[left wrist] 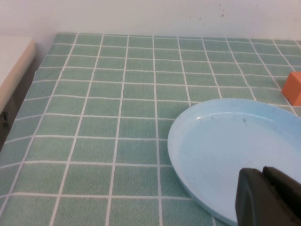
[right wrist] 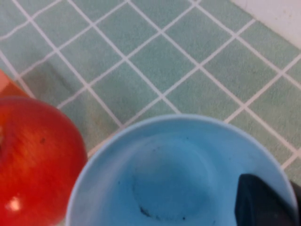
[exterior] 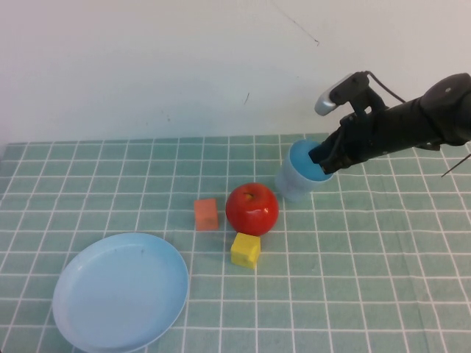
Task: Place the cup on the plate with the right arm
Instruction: Pick up the cup from the table, then place the cup on the plate
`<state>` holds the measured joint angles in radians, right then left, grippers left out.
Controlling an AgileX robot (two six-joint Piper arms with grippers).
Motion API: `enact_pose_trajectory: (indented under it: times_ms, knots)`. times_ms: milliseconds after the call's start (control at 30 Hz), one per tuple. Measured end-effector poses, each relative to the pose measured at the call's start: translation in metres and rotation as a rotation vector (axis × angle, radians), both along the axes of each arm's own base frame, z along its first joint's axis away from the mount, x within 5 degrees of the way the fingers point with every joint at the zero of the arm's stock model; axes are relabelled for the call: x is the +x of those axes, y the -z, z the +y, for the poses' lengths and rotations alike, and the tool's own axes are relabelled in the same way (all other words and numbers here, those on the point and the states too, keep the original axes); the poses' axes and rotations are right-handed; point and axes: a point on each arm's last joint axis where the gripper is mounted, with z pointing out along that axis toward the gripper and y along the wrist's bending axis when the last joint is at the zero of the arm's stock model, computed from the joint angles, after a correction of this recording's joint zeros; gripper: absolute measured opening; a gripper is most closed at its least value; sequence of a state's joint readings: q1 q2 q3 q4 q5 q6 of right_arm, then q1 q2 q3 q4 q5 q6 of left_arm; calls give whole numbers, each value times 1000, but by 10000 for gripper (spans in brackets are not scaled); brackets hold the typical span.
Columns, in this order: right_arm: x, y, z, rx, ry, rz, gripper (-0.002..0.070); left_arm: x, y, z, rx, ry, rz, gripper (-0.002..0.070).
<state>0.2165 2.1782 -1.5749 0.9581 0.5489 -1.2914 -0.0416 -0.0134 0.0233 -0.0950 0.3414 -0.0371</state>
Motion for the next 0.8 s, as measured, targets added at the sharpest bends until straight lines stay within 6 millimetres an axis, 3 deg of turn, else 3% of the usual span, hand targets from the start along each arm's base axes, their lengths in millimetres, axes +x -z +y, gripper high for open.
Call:
enact_pose_trajectory:
  times_ms: [167, 467, 600, 800]
  knots:
    - [-3, -26, 0, 12, -4, -52, 27, 0, 0, 0, -2, -1, 0, -3]
    - [-13, -90, 6, 71, -106, -146, 27, 0, 0, 0, -2, -1, 0, -3]
    - [-24, -112, 28, 106, -234, -130, 27, 0, 0, 0, -2, -1, 0, -3]
    - [-55, -133, 91, 59, -438, -160, 27, 0, 0, 0, -2, -1, 0, -3]
